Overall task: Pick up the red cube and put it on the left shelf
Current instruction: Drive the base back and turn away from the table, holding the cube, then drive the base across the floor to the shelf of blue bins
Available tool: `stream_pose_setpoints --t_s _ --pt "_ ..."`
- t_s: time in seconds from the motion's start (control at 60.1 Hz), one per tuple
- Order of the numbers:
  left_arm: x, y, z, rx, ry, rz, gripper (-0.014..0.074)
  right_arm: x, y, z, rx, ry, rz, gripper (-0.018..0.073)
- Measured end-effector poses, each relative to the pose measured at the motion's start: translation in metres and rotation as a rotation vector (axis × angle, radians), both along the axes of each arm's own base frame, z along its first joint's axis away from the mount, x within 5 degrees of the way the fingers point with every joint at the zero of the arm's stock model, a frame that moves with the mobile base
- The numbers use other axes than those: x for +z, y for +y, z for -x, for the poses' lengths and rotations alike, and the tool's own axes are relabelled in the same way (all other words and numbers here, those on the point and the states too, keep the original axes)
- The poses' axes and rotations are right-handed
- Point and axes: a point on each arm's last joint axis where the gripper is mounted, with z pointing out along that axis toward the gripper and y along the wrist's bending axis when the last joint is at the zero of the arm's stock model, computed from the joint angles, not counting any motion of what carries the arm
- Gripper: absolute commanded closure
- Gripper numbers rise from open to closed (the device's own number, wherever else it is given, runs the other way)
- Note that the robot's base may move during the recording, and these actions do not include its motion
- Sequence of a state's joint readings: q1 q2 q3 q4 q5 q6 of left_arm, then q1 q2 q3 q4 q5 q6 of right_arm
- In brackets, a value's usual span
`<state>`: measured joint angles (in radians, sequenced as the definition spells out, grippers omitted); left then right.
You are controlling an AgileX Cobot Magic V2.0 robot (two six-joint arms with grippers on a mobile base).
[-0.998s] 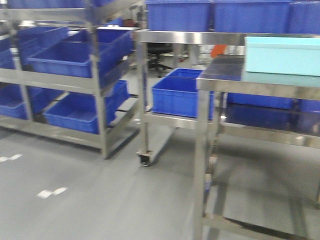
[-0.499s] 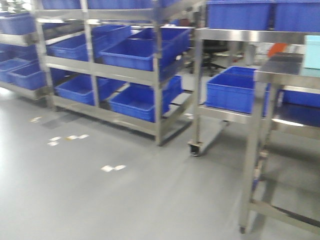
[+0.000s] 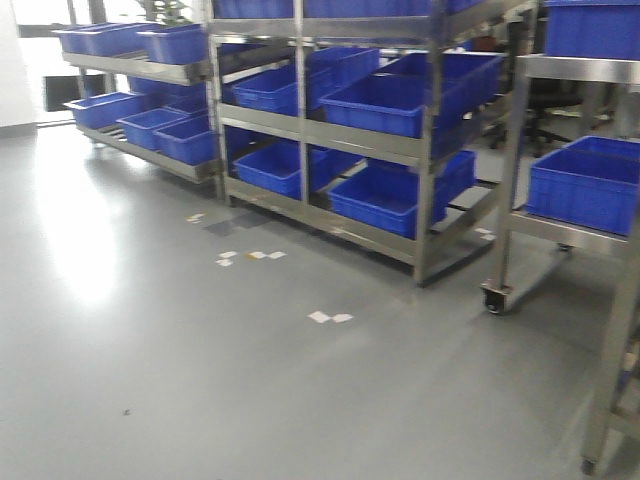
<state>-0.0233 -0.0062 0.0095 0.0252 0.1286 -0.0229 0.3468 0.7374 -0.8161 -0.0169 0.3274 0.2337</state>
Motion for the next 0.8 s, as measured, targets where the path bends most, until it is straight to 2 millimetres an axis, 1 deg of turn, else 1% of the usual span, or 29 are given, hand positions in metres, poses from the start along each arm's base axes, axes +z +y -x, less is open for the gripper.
stream_pose_setpoints --t_s 0.798 --pt "0.0 0.0 0.0 0.0 0.0 0.0 0.0495 0.0003 -0.0002 0.0005 0.0 -0.002 -0.001 0.0504"
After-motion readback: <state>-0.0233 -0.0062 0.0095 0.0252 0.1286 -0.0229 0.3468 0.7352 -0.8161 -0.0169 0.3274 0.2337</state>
